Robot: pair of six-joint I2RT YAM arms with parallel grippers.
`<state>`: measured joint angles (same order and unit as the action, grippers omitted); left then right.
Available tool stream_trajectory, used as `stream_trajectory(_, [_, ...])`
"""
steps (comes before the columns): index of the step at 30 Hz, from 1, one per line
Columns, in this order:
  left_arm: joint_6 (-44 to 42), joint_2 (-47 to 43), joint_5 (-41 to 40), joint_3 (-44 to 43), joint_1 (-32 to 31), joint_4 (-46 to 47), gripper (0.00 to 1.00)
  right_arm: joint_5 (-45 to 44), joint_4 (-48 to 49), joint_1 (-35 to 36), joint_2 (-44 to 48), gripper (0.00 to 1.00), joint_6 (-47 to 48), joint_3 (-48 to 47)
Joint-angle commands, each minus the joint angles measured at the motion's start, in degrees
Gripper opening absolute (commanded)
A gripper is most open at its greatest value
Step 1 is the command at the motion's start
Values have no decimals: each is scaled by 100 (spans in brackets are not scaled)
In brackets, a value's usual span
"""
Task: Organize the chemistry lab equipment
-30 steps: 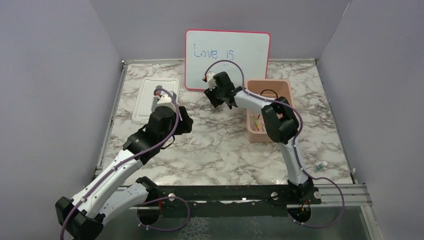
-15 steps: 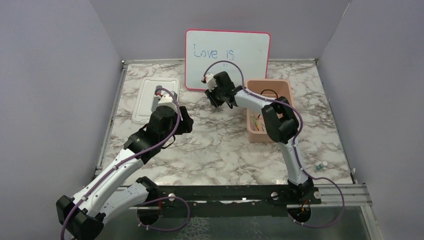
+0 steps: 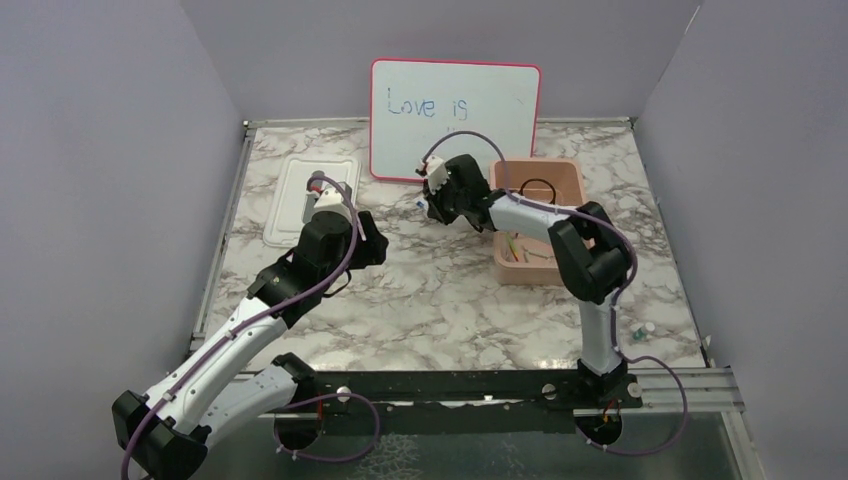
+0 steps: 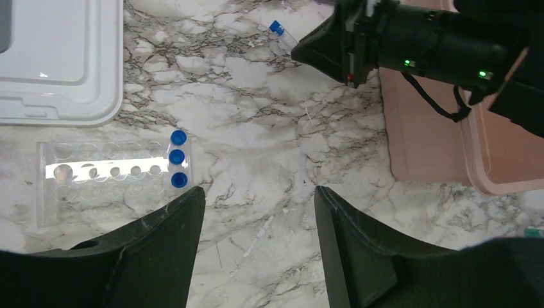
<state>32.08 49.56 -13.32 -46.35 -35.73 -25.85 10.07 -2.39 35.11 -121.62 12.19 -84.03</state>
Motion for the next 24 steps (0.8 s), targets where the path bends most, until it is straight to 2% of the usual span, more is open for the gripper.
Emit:
stream_trajectory(1, [449, -90, 145, -141, 22, 88, 67, 747, 1508, -20, 1403, 3, -543, 901])
stream_trajectory(9, [1109, -34, 1050, -535, 22, 491, 73, 1917, 2811, 9, 2964, 4, -1558, 2506])
stream_trajectory(19, [1792, 615, 2021, -826, 22, 1457, 74, 3103, 3286, 42, 4083, 4, -1680, 3425])
stream_trajectory(21, [1829, 859, 2091, -963, 22, 1374, 72, 3218, 3269, 44, 4220, 4, -1633, 3503])
stream_trajectory(24, [1882, 1097, 2095, -1123, 29, 1216, 64, 3372, 3117, 40, 4337, 4, -1519, 3525])
